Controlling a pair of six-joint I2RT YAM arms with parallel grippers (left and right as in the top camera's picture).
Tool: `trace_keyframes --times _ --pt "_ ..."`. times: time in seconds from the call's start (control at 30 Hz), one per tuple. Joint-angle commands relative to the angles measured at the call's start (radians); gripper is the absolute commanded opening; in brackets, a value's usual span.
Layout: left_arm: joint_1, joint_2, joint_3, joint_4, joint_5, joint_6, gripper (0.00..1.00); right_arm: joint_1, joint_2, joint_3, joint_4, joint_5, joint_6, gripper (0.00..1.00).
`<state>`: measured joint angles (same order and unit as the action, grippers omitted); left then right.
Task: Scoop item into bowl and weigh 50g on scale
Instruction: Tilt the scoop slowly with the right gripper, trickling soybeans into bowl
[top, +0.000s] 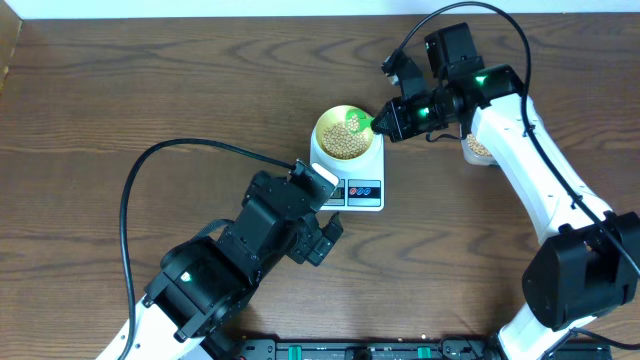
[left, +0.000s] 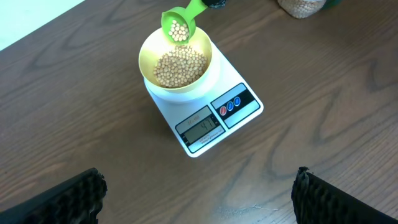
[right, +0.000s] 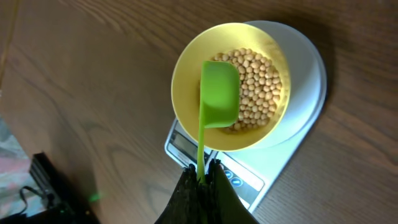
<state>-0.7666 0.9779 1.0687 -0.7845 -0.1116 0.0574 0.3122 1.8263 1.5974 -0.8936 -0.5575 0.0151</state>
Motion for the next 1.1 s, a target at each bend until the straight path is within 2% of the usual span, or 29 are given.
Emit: trace_keyframes --times 0.0,0.53,1.07 --pt "0.004 -0.005 0.03 0.001 -0.013 0.014 0.98 0.024 0.008 0.024 -0.003 0.044 -0.061 0.01" --pt "0.004 -0.005 0.03 0.001 -0.013 0.014 0.98 0.063 0.008 0.024 -0.005 0.141 -0.193 0.01" --pt "0.004 -0.005 0.03 0.001 -0.013 0.014 0.98 0.068 0.008 0.024 -0.005 0.167 -0.233 0.01"
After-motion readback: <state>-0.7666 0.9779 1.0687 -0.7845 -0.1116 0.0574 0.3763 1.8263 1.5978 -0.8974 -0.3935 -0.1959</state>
